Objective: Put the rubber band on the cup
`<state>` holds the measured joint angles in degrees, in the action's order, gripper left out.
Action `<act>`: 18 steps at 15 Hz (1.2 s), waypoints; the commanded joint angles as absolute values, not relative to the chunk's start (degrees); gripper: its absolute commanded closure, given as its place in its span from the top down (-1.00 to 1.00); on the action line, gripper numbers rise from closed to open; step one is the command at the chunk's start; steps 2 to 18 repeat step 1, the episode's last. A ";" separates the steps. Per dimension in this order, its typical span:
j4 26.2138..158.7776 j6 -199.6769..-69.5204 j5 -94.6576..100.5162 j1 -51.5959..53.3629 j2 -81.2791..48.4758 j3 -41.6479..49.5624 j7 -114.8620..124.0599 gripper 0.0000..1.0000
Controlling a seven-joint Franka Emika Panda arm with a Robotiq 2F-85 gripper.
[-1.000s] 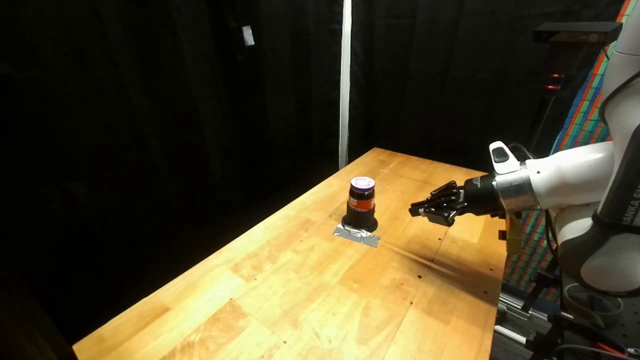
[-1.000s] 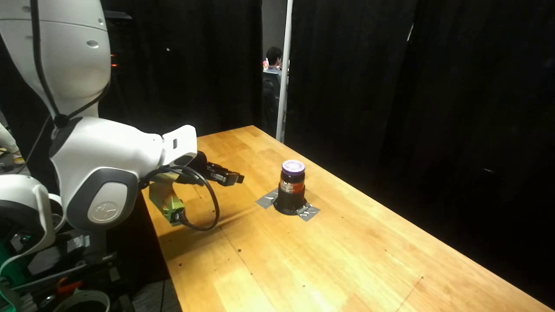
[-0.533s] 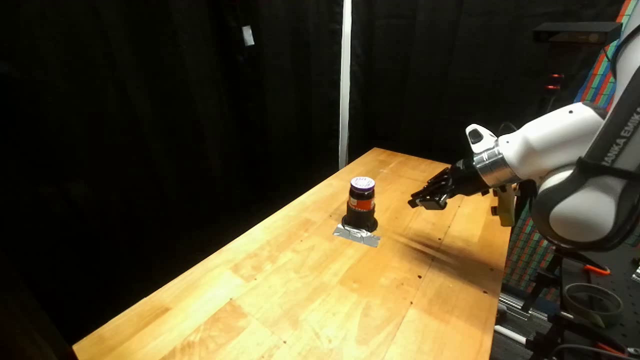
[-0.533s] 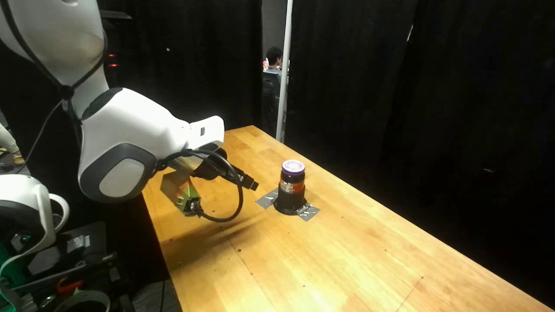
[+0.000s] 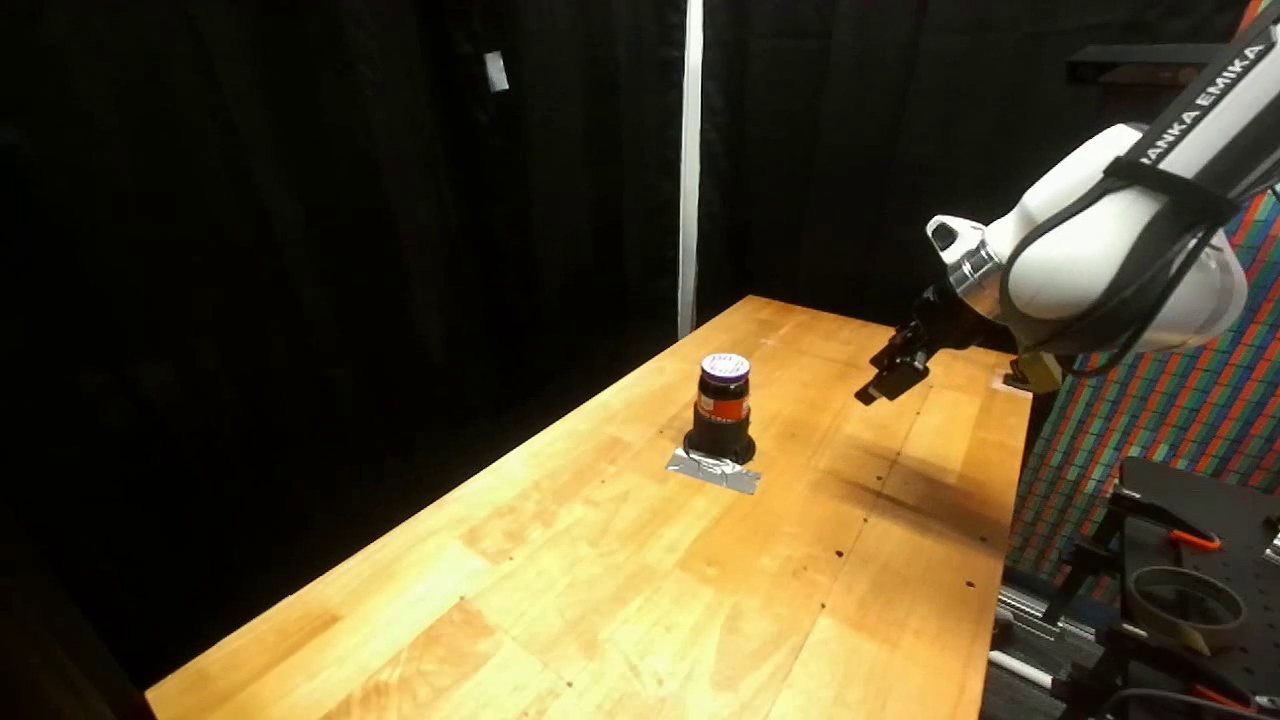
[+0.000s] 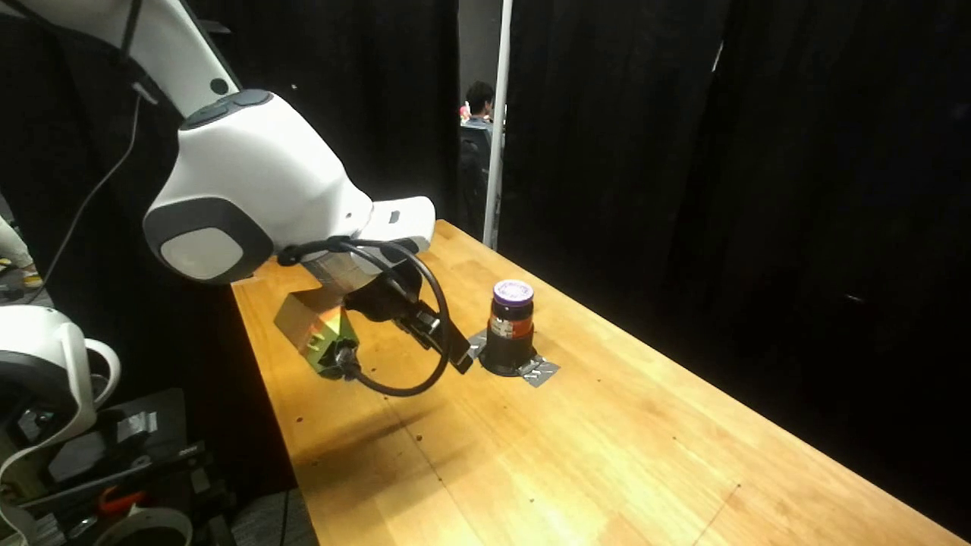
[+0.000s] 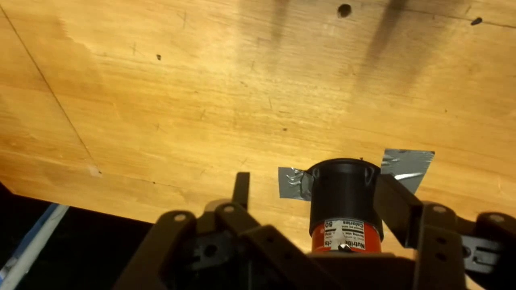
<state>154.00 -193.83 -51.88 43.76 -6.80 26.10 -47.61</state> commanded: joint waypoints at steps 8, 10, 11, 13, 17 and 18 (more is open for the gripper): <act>152.03 -190.06 -59.02 49.41 -7.98 32.05 -53.13 1.00; 152.03 -190.06 -59.02 49.41 -7.98 32.05 -53.13 1.00; 152.03 -190.06 -59.02 49.41 -7.98 32.05 -53.13 1.00; 152.03 -190.06 -59.02 49.41 -7.98 32.05 -53.13 1.00; 152.03 -190.06 -59.02 49.41 -7.98 32.05 -53.13 1.00; 152.03 -190.06 -59.02 49.41 -7.98 32.05 -53.13 1.00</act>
